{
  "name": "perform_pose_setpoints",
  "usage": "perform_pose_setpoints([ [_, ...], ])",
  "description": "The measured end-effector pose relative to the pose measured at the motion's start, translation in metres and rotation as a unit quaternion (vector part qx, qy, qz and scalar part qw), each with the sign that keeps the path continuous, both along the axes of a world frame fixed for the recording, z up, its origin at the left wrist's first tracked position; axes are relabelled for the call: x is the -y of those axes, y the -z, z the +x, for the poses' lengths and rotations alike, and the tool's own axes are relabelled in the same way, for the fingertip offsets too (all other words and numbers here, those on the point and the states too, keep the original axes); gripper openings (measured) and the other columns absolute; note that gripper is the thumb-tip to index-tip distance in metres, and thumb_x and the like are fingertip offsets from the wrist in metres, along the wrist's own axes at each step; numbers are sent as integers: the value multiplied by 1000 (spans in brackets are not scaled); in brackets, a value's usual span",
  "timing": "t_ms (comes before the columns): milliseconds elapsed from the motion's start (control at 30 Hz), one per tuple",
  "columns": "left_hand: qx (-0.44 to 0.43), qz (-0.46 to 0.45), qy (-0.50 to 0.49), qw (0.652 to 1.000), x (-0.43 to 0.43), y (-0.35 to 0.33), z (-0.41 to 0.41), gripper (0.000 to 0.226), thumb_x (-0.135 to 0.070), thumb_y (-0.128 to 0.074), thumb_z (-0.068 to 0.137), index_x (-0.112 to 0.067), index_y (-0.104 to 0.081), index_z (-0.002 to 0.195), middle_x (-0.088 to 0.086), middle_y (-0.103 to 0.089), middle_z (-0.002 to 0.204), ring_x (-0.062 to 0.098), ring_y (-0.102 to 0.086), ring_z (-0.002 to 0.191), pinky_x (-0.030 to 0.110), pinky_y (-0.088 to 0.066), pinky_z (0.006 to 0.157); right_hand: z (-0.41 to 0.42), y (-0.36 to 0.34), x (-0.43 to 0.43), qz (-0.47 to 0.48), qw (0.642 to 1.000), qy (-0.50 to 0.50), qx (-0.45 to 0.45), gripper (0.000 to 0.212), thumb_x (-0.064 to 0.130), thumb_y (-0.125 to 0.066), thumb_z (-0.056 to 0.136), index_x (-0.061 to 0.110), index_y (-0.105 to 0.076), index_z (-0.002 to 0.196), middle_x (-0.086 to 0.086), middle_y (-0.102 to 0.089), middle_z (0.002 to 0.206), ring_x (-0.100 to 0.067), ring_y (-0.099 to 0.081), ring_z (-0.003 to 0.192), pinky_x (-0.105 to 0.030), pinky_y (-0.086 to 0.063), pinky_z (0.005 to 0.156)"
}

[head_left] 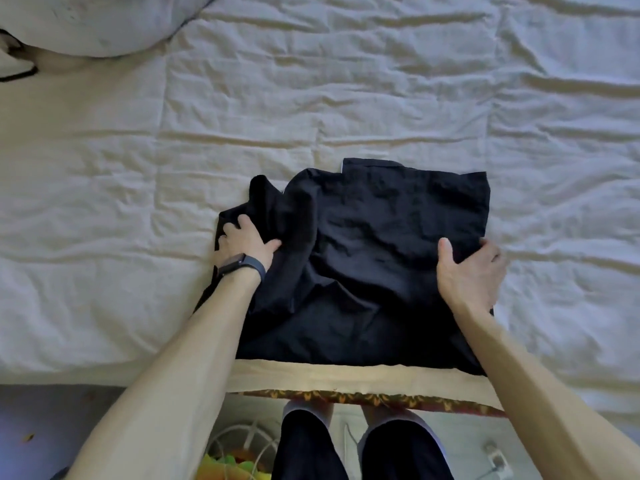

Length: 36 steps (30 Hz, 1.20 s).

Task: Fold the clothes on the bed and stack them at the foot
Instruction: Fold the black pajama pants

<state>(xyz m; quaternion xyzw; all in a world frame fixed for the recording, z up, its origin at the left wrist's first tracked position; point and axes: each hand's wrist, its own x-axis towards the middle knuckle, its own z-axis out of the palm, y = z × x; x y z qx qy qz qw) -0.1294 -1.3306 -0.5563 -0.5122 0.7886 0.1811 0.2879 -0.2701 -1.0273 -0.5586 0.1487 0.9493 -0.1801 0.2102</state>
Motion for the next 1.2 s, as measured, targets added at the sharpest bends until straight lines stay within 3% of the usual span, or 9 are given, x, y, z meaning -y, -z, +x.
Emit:
perform_pose_setpoints([
  [133, -105, -15, -46, 993, 3, 0, 8, 23, -46, -58, 97, -23, -59, 100, 0, -65, 98, 27, -58, 89, 33, -44, 74, -28, 11, -18, 27, 997, 25, 66, 45, 50, -53, 99, 10, -47, 118, -15, -54, 128, -38, -55, 114, -48, -44, 89],
  [300, -276, -110, -216, 930, 67, -23, 35, 25, -34, -57, 99, -12, -65, 108, 11, -72, 103, 33, -65, 100, 31, -48, 84, -29, 10, -30, -9, 999, 29, 24, 34, 45, -49, 102, 13, -52, 113, -12, -59, 120, -36, -56, 112, -48, -43, 93],
  [467, -282, -34, -251, 926, 105, -22, 24, 20, -39, -56, 98, -23, -60, 110, -3, -67, 108, 26, -65, 104, 35, -52, 92, -28, 11, -34, -31, 999, 27, 12, 27, 45, -51, 99, 18, -48, 103, -12, -62, 118, -36, -56, 112, -47, -43, 92],
  [667, -221, -44, -257, 940, 47, -9, 35, 67, -71, -51, 87, -15, -56, 122, 1, -63, 114, 24, -57, 98, 34, -45, 88, -33, 13, -29, -33, 999, 35, 19, 47, 54, -53, 93, 12, -51, 114, -12, -60, 117, -40, -53, 119, -51, -45, 97],
  [800, -182, -54, -146, 971, 28, -4, 56, 40, -49, -59, 95, -12, -62, 109, 16, -67, 112, 39, -61, 106, 37, -45, 81, -31, 15, -28, -23, 1000, 7, 20, 39, 41, -51, 101, 7, -52, 121, -19, -60, 122, -41, -56, 116, -48, -43, 94],
  [1000, -173, -63, -281, 942, 88, -5, 44, 27, -27, -50, 99, -18, -66, 120, 9, -67, 123, 35, -59, 116, 33, -44, 91, -39, 16, -23, -35, 997, 66, 3, 34, 31, -43, 102, 7, -53, 124, -17, -59, 128, -38, -54, 120, -46, -41, 98],
  [1067, -174, -35, -272, 946, 98, -7, 33, 29, -38, -48, 97, -18, -65, 109, 8, -67, 111, 37, -60, 111, 35, -46, 84, -45, 13, -17, -50, 995, 84, -20, 39, 34, -47, 92, 9, -52, 123, -13, -59, 125, -36, -55, 117, -46, -42, 99],
  [1133, -194, -1, -254, 947, 101, -10, 17, 55, -63, -46, 90, -12, -63, 99, 11, -65, 96, 38, -60, 104, 38, -47, 77, -56, 12, -8, -66, 993, 93, -41, 51, 46, -50, 85, 12, -52, 123, -9, -58, 124, -34, -54, 118, -47, -43, 102],
  [1200, -201, 35, -235, 950, 105, -8, 2, 73, -77, -53, 81, -13, -66, 112, 9, -69, 108, 33, -63, 104, 42, -51, 92, -74, 15, 0, -83, 990, 108, -44, 61, 60, -52, 85, 15, -52, 127, -7, -58, 126, -30, -53, 119, -44, -43, 101],
])
